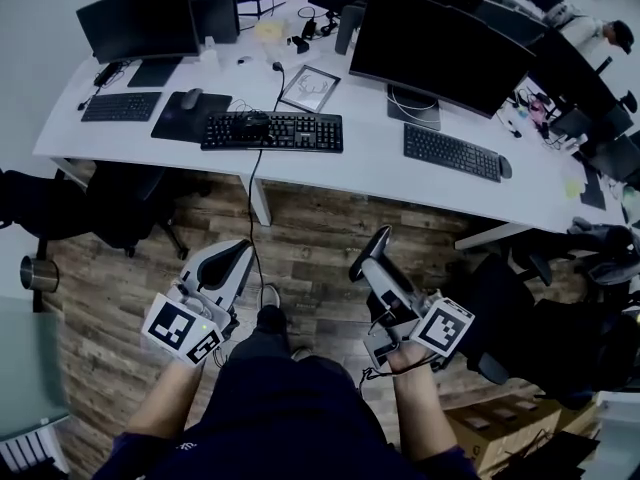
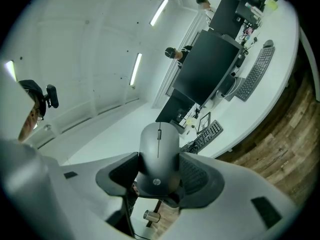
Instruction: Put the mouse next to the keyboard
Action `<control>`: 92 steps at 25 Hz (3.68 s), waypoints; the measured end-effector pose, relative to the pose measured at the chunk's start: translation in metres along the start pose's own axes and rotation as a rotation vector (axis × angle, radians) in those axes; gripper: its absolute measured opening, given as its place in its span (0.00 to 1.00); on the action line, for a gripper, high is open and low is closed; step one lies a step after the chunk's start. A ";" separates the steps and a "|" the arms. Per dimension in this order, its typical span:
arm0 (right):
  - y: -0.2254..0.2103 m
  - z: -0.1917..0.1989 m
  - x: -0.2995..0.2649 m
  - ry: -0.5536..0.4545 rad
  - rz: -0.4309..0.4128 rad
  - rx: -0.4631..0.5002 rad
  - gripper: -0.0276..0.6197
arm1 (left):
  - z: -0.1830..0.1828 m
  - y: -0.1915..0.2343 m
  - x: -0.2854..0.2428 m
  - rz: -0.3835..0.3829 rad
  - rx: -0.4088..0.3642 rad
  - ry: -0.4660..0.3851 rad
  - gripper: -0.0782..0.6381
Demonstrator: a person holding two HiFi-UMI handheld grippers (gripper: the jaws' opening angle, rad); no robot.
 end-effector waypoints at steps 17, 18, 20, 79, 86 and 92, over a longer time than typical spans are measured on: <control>-0.012 -0.026 -0.112 -0.014 0.065 -0.004 0.44 | -0.017 0.116 -0.049 0.065 0.027 0.021 0.16; -0.012 -0.028 -0.119 -0.013 0.065 0.002 0.44 | -0.017 0.122 -0.051 0.067 0.028 0.021 0.16; -0.012 -0.030 -0.130 -0.013 0.067 0.008 0.44 | -0.018 0.133 -0.054 0.072 0.031 0.022 0.16; -0.148 -0.191 -0.239 0.099 0.026 -0.012 0.44 | -0.037 0.201 -0.249 -0.037 0.051 0.068 0.16; -0.180 -0.214 -0.243 0.136 0.038 -0.059 0.44 | -0.038 0.199 -0.279 -0.078 0.057 0.082 0.16; -0.206 -0.227 -0.250 0.173 0.049 -0.057 0.44 | -0.035 0.199 -0.298 -0.109 0.067 0.095 0.16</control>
Point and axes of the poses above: the fingertips, and each gripper's own axes: x backward along the fingers, y to its left, z out of its underside, the point moved 7 cm from there along x, backward along the fingers, and after that the axes turned 1 degree about y, right-handed, at the moved point
